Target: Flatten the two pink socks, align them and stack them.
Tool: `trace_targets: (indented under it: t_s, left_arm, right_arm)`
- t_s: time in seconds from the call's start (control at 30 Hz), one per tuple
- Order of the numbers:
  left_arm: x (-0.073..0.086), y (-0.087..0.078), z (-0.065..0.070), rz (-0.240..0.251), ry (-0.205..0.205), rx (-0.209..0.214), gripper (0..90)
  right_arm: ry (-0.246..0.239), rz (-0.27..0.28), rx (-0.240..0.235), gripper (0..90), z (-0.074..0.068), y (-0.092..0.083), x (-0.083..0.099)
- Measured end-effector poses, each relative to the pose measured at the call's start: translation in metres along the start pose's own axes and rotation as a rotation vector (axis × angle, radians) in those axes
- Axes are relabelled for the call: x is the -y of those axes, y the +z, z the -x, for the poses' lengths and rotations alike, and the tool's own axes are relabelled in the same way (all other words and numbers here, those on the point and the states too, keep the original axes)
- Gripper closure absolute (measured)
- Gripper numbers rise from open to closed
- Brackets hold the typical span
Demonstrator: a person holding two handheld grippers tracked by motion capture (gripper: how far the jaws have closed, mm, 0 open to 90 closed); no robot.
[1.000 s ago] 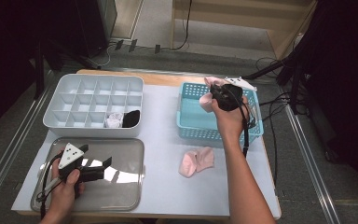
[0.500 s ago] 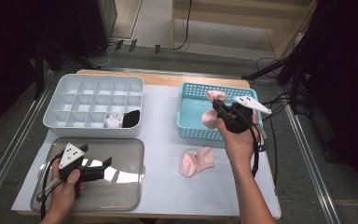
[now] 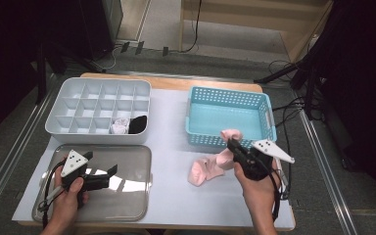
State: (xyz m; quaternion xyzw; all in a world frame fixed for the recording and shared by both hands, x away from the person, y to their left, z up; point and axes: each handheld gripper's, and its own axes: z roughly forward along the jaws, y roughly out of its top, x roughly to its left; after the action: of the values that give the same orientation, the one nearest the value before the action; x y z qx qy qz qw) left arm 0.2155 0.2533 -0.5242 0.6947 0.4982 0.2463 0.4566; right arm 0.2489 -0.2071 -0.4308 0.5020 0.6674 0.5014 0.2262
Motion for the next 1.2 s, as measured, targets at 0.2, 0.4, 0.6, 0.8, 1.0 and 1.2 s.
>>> trace_targets:
  t_s: [0.2, 0.4, 0.6, 0.8, 1.0, 1.2]
  left_arm:
    - [-0.002, 0.0, 0.003, 0.01, 0.03, -0.021, 0.0]
    - [-0.007, -0.003, 0.005, 0.032, 0.052, -0.031, 0.0]
    - [-0.012, -0.007, 0.014, 0.048, 0.05, -0.002, 0.0]
    - [-0.016, -0.005, 0.027, 0.035, 0.046, 0.047, 0.0]
    - [-0.025, 0.003, 0.06, 0.014, 0.084, 0.123, 0.0]
    - [-0.027, 0.018, 0.11, -0.03, 0.13, 0.249, 0.0]
  right_arm:
    - [-0.003, -0.077, -0.021, 86.2, -0.012, -0.008, 0.043]
    - [0.051, -0.124, 0.066, 86.2, 0.01, -0.015, 0.068]
    - [0.054, -0.142, 0.2, 85.4, 0.041, -0.013, 0.074]
    - [0.123, -0.086, 0.199, 58.3, 0.048, -0.012, 0.076]
    - [0.098, -0.031, 0.066, 67.9, 0.013, -0.024, 0.065]
    - [-0.003, -0.182, -0.035, 72.0, -0.013, 0.004, 0.09]
